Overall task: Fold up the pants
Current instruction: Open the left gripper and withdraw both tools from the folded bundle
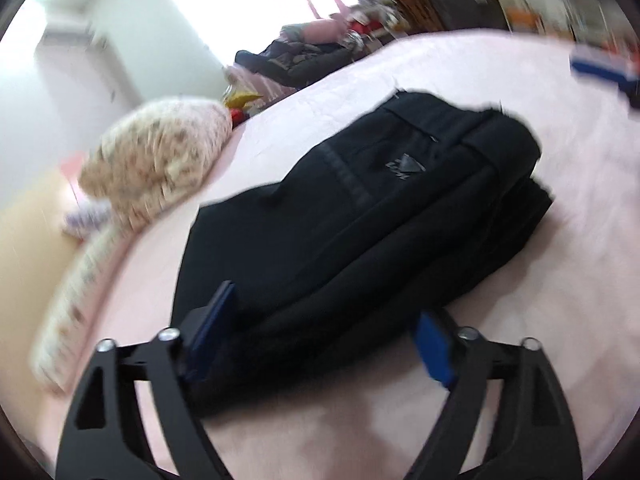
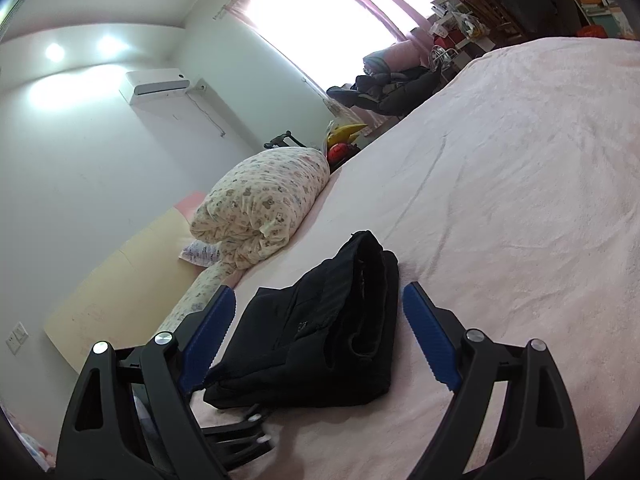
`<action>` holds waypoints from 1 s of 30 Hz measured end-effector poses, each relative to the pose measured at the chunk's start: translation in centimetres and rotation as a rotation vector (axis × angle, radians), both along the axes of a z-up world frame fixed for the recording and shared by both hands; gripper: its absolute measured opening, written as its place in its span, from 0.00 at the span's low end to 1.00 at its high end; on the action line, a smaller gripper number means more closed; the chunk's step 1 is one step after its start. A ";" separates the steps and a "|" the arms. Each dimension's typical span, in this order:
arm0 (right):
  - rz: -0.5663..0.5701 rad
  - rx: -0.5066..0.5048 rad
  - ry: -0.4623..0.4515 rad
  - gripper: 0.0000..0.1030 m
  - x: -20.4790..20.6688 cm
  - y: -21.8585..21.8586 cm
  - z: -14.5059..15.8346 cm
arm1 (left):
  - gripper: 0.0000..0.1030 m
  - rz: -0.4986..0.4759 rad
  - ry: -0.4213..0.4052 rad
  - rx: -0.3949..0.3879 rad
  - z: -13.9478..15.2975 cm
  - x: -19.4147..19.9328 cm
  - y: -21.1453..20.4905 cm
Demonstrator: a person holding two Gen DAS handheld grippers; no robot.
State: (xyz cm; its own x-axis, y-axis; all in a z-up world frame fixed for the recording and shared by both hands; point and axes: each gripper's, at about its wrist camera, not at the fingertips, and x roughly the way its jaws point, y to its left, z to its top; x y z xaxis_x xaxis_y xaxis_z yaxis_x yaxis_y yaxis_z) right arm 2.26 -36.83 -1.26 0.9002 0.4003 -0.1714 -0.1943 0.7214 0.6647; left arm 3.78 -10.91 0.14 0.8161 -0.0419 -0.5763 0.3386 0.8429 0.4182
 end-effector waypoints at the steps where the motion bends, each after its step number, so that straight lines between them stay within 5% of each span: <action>1: -0.001 -0.008 -0.001 0.85 0.0 0.2 0.0 | 0.87 0.021 0.019 -0.071 0.6 -0.3 1.3; 3: 0.004 -0.033 -0.008 0.85 0.1 0.8 0.1 | 0.89 0.066 0.015 -0.179 1.6 -1.1 3.3; 7: 0.039 -0.122 -0.042 0.80 -0.1 2.8 1.0 | 0.98 0.187 -0.154 -0.516 5.0 -3.1 9.3; 10: 0.069 -0.258 -0.064 0.76 0.0 6.0 2.4 | 0.98 0.211 -0.215 -0.681 6.1 -3.1 11.8; 16: 0.126 -0.535 -0.001 0.69 1.6 13.0 2.4 | 0.98 0.256 -0.121 -0.520 5.3 1.0 10.0; 22: 0.101 -0.585 0.088 0.68 3.4 15.1 1.8 | 0.98 0.257 -0.095 -0.376 3.7 1.3 9.0; 30: 0.016 -0.645 0.154 0.68 4.4 16.1 1.7 | 0.98 0.249 -0.078 -0.385 3.7 2.0 9.2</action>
State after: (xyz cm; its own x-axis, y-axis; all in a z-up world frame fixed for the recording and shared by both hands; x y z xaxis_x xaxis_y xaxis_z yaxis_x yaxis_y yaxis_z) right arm 6.70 -20.71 0.46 0.8409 0.1877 -0.5076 -0.1457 0.9818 0.1218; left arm 5.77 -1.74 3.85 0.8687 -0.0379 -0.4939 0.0862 0.9934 0.0754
